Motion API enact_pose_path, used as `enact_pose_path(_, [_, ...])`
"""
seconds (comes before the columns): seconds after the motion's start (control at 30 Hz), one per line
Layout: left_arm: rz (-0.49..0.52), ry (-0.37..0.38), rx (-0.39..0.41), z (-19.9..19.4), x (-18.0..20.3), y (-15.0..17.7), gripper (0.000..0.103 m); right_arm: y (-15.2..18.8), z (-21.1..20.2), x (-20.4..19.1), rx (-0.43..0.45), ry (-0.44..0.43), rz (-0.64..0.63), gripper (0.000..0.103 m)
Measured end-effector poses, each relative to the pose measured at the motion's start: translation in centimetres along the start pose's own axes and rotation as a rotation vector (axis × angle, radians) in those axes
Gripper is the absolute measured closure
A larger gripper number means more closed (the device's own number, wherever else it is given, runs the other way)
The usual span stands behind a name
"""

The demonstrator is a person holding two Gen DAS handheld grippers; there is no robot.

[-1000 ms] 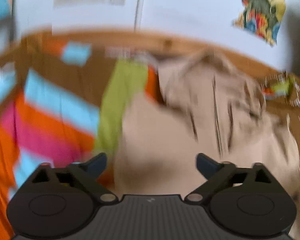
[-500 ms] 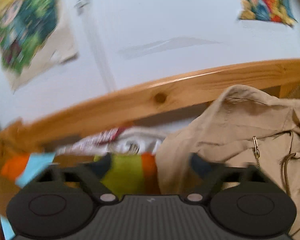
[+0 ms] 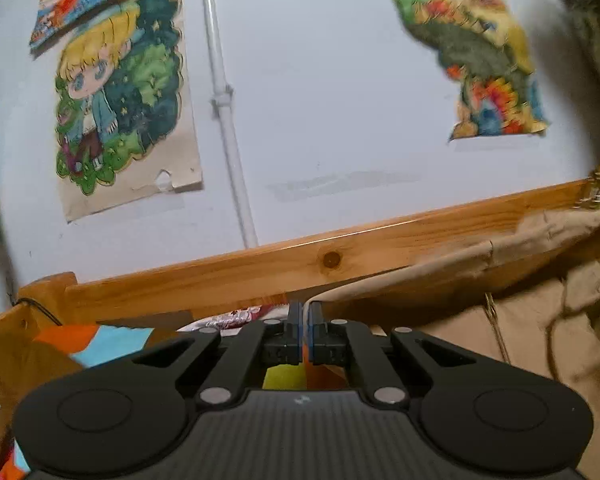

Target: Fold large clothes

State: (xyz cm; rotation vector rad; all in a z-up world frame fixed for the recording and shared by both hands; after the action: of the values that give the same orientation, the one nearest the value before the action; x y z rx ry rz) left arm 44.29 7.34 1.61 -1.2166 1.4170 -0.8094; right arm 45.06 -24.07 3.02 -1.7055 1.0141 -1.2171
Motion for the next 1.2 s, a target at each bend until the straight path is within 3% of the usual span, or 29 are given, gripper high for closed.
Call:
enact_pose_path(0.1, [0.106, 0.013, 0.052, -3.5, 0.3, 1.0, 0.100, 1.7, -3.3, -1.5, 0.025, 0.029, -0.162, 0.100])
enact_pose_path(0.23, [0.274, 0.023, 0.055, -6.7, 2.2, 3.3, 0.100, 4.3, -6.4, -3.8, 0.004, 0.070, -0.379, 0.098])
enact_pose_path(0.33, [0.402, 0.053, -0.021, -7.1, 3.6, 5.1, 0.100, 6.7, -7.2, -5.1, -0.041, 0.068, -0.531, 0.097])
enact_pose_path(0.43, [0.508, 0.101, -0.131, -6.8, 4.8, 6.6, 0.099, 8.4, -7.2, -6.1, -0.098, 0.041, -0.606, 0.096])
enact_pose_path(0.53, [0.581, 0.150, -0.226, -6.5, 5.7, 7.5, 0.094, 9.4, -7.2, -6.4, -0.142, 0.006, -0.629, 0.084])
enact_pose_path(0.6, [0.613, 0.209, -0.300, -6.5, 5.7, 7.9, 0.086, 9.8, -7.6, -6.1, -0.167, -0.025, -0.614, 0.069])
enact_pose_path(0.67, [0.676, 0.258, -0.339, -7.0, 5.6, 8.6, 0.077, 10.1, -8.5, -5.5, -0.178, -0.050, -0.618, 0.043])
enact_pose_path(0.7, [0.715, 0.267, -0.340, -7.5, 5.5, 8.9, 0.074, 10.3, -8.9, -5.2, -0.185, -0.056, -0.625, 0.039])
enact_pose_path(0.77, [0.789, 0.304, -0.347, -8.7, 4.7, 9.5, 0.060, 10.9, -10.0, -4.0, -0.196, -0.063, -0.626, 0.038])
enact_pose_path(0.87, [0.833, 0.323, -0.371, -10.6, 3.2, 10.2, 0.054, 11.5, -11.7, -1.6, -0.231, -0.014, -0.562, 0.038])
enact_pose_path(0.9, [0.817, 0.328, -0.381, -11.1, 2.6, 10.1, 0.054, 11.4, -12.4, -0.8, -0.243, -0.002, -0.504, 0.039])
enact_pose_path(0.97, [0.716, 0.319, -0.408, -11.8, 1.2, 9.7, 0.053, 10.7, -13.4, 1.0, -0.264, 0.006, -0.328, 0.054])
enact_pose_path(1.07, [0.367, 0.329, -0.470, -11.6, -1.5, 7.8, 0.052, 8.8, -14.1, 3.3, -0.290, -0.086, 0.053, 0.056])
enact_pose_path(1.2, [-0.146, 0.383, -0.510, -9.9, -4.1, 5.7, 0.046, 7.8, -12.1, 4.8, -0.383, -0.343, 0.575, 0.055])
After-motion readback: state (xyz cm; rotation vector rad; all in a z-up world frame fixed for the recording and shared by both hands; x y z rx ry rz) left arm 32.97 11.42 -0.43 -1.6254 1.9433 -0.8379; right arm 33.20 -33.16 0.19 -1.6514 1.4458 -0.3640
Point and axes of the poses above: each gripper's, at about its wrist camera, not at the fingertips, and z roughly the way its jaws point, x to its right, y to its underside, the point moved 1 cm from there along z, roughly the way its jaws point, and after that the axes turned 3 degrees about z, right-handed, at the moved point
